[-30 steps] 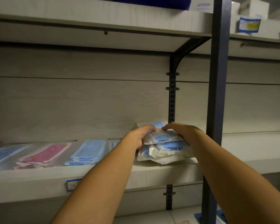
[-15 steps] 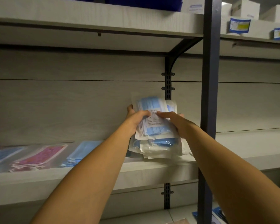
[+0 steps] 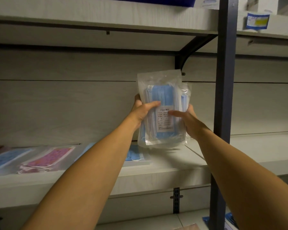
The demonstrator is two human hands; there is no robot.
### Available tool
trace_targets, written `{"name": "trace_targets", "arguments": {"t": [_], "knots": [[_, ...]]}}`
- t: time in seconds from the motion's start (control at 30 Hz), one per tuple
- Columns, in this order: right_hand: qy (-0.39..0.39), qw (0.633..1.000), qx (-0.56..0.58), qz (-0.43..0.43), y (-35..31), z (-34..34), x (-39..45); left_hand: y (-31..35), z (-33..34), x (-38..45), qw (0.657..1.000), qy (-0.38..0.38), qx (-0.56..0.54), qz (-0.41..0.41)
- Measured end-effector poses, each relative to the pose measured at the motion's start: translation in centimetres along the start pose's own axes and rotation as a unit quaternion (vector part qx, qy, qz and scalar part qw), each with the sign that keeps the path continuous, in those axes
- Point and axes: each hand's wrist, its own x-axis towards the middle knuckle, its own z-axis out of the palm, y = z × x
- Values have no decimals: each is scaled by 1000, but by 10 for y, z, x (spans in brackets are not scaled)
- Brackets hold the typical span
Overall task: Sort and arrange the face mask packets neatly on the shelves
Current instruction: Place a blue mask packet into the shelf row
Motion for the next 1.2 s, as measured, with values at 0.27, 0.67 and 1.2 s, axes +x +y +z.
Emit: {"name": "trace_targets", "arguments": {"t": [0.27,0.67,1.2], "knots": [[-7,996,50,68,31,8,-2,-45,-1,-14,998,-5,-35,-49],[-43,998,-12,51,37,-1,-4,-65,-7,-17,988,-135,-7,-74],[-44,991,-7,126,29,-3,-1,-52,-1,-12,988,-135,-16,-78]]}}
